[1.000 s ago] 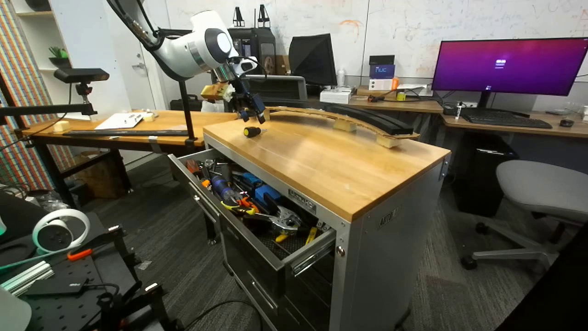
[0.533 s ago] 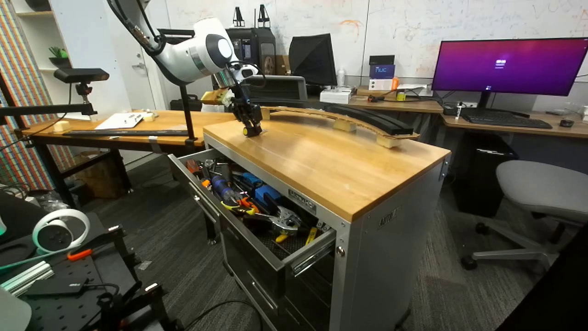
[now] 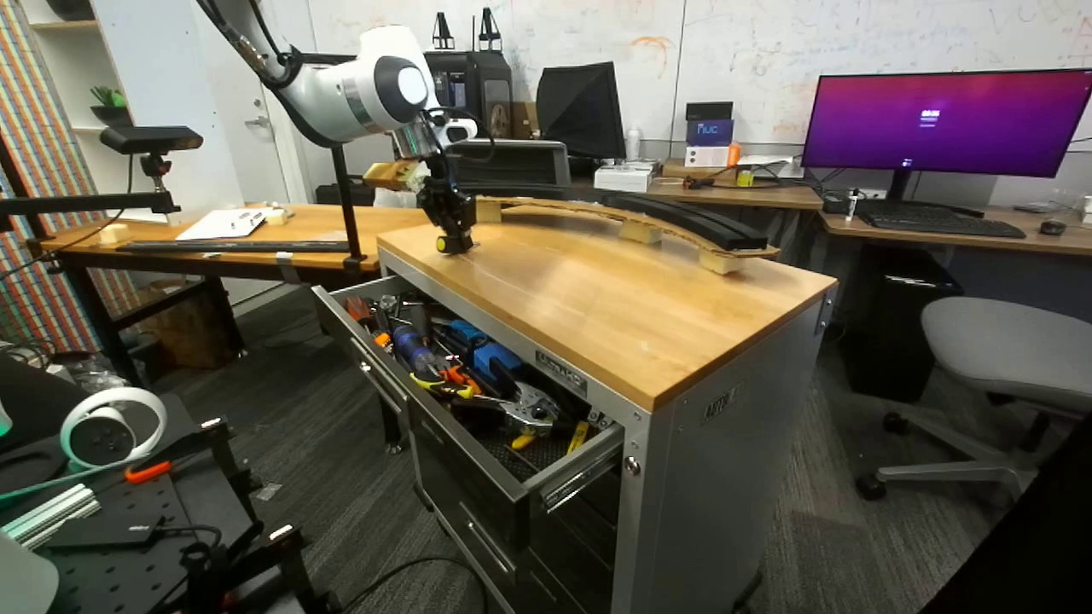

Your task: Put the screwdriver in the drawer and close it

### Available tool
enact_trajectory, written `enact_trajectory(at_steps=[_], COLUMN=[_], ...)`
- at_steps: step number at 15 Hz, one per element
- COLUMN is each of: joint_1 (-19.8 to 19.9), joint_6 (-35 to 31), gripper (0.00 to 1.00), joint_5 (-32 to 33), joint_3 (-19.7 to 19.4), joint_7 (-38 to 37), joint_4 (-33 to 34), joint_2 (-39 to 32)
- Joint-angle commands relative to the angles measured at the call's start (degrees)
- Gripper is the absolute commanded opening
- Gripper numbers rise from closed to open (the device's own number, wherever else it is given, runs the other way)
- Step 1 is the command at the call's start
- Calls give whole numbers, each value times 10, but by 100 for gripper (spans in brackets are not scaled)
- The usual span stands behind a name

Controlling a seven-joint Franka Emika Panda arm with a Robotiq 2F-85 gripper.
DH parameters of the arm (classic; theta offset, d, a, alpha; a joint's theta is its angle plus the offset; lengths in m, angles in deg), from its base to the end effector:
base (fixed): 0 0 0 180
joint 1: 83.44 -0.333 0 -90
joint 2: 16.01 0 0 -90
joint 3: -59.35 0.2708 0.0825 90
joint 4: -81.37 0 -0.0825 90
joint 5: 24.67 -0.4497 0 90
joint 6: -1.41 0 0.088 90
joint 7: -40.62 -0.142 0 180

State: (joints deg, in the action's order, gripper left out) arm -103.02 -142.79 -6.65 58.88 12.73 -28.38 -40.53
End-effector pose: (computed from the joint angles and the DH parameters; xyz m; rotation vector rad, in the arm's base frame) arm 0.6424 0.2187 0.1660 2.9943 0.1315 0.3620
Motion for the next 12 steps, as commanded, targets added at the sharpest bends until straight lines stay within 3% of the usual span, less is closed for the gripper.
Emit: enact_trajectory(at_steps=[1,3,8,9,10,12], joint_1=[35,41,26,24,22,13], joint_6=[17,13,-37,-62,-80,-124], gripper=[16,15,15,58,59,73], joint_5=[-107,-159,-169,-163,-161,-134], joint_3=[76,106,131,133,136,131], joint_7=[104,139,126,115,106,71], joint_4=[-108,-149,-206,-215,-221,-236], joint_2=[101,138,174,174,173,172])
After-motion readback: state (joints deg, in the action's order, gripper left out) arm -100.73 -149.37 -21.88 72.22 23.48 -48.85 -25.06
